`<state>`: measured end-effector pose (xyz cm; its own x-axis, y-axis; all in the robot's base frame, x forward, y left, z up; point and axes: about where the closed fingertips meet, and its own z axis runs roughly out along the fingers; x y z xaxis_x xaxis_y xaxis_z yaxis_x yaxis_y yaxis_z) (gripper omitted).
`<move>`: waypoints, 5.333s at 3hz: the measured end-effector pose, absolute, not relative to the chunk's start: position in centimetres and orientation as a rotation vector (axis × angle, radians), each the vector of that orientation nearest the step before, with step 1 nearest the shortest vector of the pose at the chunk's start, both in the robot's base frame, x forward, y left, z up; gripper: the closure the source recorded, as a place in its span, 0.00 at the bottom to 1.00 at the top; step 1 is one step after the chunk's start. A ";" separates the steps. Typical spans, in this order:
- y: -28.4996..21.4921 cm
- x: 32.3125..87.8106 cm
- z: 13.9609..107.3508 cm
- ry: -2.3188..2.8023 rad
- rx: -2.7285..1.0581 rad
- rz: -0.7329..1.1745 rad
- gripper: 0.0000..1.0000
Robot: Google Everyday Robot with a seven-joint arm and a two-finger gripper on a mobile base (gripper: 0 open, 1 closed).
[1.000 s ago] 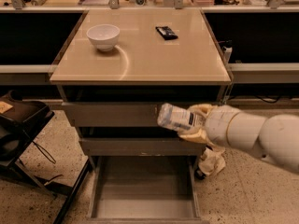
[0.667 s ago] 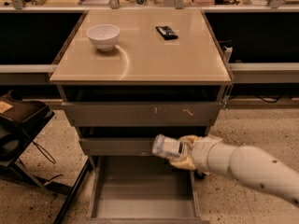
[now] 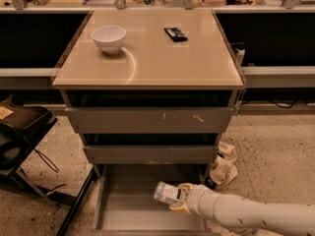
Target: Place blue plastic bottle into bottom drawer
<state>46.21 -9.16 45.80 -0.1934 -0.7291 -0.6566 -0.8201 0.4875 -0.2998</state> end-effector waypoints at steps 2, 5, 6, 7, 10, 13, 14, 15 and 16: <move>-9.7 47.6 43.9 1.967 -1.203 0.094 1.00; -4.5 56.5 32.1 1.791 -1.246 0.175 1.00; -3.5 55.4 27.5 1.816 -1.275 0.256 1.00; -4.3 53.8 24.1 1.879 -1.273 0.304 1.00; -7.8 56.0 16.5 2.065 -1.085 0.344 1.00; -8.2 56.6 16.6 2.064 -1.078 0.334 0.33; -8.2 56.6 16.6 2.064 -1.078 0.334 0.12; -8.2 56.6 16.6 2.064 -1.078 0.334 0.00; -8.2 56.6 16.6 2.064 -1.078 0.334 0.00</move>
Offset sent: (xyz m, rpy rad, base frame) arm 0.0137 -0.0051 -0.0433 0.0118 -0.0261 -0.0946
